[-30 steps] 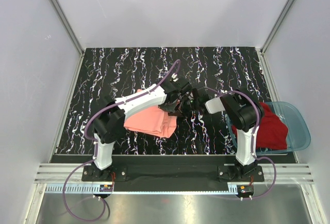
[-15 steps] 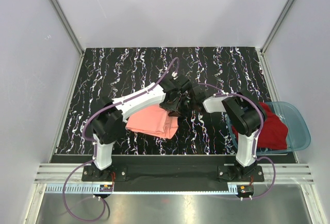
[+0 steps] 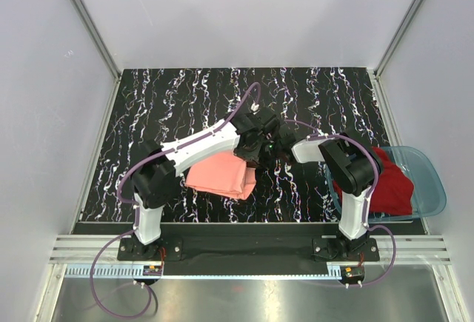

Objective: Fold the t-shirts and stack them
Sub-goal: Fold the tshirt

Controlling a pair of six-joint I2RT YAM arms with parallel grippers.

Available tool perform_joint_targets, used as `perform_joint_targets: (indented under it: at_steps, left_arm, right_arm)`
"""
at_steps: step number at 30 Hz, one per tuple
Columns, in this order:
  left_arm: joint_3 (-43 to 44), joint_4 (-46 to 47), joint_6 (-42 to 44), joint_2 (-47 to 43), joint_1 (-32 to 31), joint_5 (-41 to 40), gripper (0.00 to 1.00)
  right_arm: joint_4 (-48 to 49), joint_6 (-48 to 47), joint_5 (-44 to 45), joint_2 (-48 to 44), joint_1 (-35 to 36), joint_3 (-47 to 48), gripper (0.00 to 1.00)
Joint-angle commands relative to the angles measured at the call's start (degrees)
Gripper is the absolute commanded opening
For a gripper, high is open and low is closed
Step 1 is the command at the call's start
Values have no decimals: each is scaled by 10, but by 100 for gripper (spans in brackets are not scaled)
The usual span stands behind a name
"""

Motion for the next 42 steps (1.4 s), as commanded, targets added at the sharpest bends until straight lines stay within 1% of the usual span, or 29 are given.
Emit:
perform_joint_targets:
  at_steps: [1, 6, 13, 20, 21, 23, 30, 31, 34, 37, 39, 40, 41, 42]
  left_arm:
    - [31, 13, -9, -2, -7, 20, 0]
    - [34, 18, -1, 21, -7, 12, 0]
    - [28, 37, -1, 37, -6, 28, 0]
    - [6, 64, 3, 36, -4, 38, 0]
    - [-2, 68, 3, 35, -4, 43, 2]
    - [-11, 80, 4, 30, -3, 51, 9]
    - [-41, 107, 14, 4, -2, 80, 25]
    - [-44, 110, 15, -3, -2, 85, 31]
    - [-53, 127, 18, -41, -2, 100, 41]
    - [-49, 129, 21, -83, 1, 113, 43]
    - [-57, 137, 24, -115, 6, 132, 42]
    - [-66, 145, 25, -126, 9, 150, 40]
    - [-91, 164, 24, -135, 13, 178, 37]
    - [-106, 175, 21, -146, 22, 192, 32]
  right_arm:
    - [-46, -20, 60, 12, 9, -27, 0]
    - [-45, -17, 56, 5, 8, -29, 0]
    - [-66, -14, 50, -14, 6, -24, 0]
    - [-117, -23, 48, -54, -13, -25, 0]
    - [-120, -23, 45, -59, -16, -25, 0]
    - [-137, -31, 39, -69, -25, -22, 0]
    - [-197, -73, 28, -99, -62, -7, 4]
    - [-210, -79, 29, -102, -64, -4, 4]
    - [-247, -107, 34, -119, -74, 7, 6]
    - [-279, -146, 42, -142, -88, 14, 11]
    - [-285, -167, 42, -155, -96, 14, 17]
    - [-280, -175, 29, -158, -107, 16, 20]
    - [-278, -179, 21, -160, -112, 18, 24]
    - [-259, -182, 10, -163, -118, 19, 37]
